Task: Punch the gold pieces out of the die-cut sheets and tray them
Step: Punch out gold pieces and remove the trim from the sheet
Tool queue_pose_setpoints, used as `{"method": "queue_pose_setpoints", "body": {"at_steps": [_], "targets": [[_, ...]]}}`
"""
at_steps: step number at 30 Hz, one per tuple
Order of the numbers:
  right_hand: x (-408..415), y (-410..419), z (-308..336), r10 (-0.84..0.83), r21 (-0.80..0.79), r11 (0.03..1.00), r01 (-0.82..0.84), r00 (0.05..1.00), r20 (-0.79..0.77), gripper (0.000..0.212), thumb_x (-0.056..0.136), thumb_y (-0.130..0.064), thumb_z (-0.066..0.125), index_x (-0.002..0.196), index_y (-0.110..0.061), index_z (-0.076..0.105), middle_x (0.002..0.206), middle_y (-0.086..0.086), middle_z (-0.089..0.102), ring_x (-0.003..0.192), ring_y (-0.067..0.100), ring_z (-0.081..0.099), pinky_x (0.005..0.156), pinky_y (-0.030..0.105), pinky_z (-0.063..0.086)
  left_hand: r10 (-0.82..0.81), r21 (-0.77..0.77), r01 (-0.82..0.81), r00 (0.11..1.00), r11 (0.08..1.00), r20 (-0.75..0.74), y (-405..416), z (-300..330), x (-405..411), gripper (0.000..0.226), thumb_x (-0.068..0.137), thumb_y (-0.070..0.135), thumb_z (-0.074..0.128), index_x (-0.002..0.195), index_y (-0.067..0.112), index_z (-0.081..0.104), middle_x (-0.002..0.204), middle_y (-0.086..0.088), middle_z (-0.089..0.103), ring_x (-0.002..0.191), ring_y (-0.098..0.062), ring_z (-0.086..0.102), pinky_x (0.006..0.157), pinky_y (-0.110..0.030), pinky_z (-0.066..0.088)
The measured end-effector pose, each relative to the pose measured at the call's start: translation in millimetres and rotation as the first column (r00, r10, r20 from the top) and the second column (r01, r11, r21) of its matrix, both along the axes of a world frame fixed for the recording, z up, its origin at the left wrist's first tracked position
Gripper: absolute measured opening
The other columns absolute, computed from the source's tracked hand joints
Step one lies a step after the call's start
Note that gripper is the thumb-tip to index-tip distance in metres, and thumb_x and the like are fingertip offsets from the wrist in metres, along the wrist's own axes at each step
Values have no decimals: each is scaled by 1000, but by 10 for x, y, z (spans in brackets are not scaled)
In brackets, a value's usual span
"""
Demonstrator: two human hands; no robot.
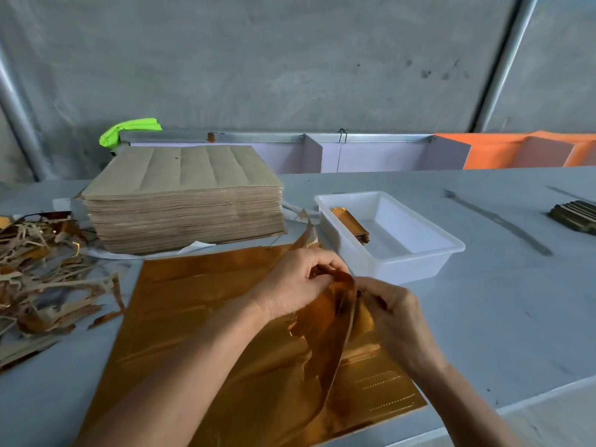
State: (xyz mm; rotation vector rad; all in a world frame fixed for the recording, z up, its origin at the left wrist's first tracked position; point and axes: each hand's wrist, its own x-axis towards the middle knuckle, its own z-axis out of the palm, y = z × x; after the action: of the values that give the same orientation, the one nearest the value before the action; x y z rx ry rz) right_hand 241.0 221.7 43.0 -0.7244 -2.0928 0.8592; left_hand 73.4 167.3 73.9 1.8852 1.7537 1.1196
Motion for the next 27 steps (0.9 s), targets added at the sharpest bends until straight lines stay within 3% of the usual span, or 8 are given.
{"method": "queue_pose_setpoints", "body": {"at_steps": [4,7,11,13,17,23,25,27], "targets": [[3,-164,24,-2,-140,990,-17,991,-132,40,87,-18,63,117,-42,53,85,-12,72,79,7,70,69,20,58,-21,-29,22,999,999,44,26,-43,62,34,84,24,71,117,25,64,102,8,62,103,-7,57,91,-27,50],[-65,-127,51,-197,-363,926,108,956,-216,33,77,-35,68,108,-29,58,80,-5,71,74,16,70,63,24,58,14,13,-16,990,1000,141,12,-27,13,29,82,27,71,112,26,68,101,6,65,99,-6,59,86,-18,50],[-190,-109,55,-170,-588,805,-76,921,-352,18,86,-29,67,87,-12,71,80,9,71,83,26,69,67,28,54,122,60,-146,946,987,300,-8,1,-24,25,80,19,72,104,26,71,96,11,69,96,-3,61,83,-13,49],[-266,-128,40,-160,-612,780,-129,905,-394,20,88,-31,62,92,-14,70,85,7,72,83,23,70,65,27,55,186,74,-208,954,975,235,4,10,-9,30,79,21,73,109,24,69,87,13,65,90,-4,60,86,-20,50],[-238,-56,63,-332,-408,894,184,884,-329,16,98,-18,49,89,-24,61,88,-2,65,93,21,61,74,23,48,218,151,-230,971,961,95,48,47,56,21,81,25,73,100,27,65,81,16,59,83,1,56,75,-13,45],[-59,-193,25,-186,-553,830,-70,900,-394,41,73,-49,61,96,-16,70,90,10,71,92,30,67,85,44,54,234,252,-215,971,944,-48,198,41,227,12,82,25,72,85,19,62,82,10,61,75,-6,57,68,-15,47],[-67,-234,8,-138,-559,817,-140,894,-426,40,71,-42,67,100,-15,72,94,7,73,94,26,69,85,41,54,245,250,-234,970,939,-11,229,-12,277,13,85,20,68,78,19,57,75,10,58,69,-5,54,63,-15,44],[-125,-286,-17,-124,-556,816,-159,891,-437,46,70,-35,70,110,-11,68,99,5,73,95,22,69,83,37,56,214,181,-262,945,948,247,240,-67,318,20,89,20,57,70,21,54,66,11,57,62,-4,52,59,-18,41]]}}
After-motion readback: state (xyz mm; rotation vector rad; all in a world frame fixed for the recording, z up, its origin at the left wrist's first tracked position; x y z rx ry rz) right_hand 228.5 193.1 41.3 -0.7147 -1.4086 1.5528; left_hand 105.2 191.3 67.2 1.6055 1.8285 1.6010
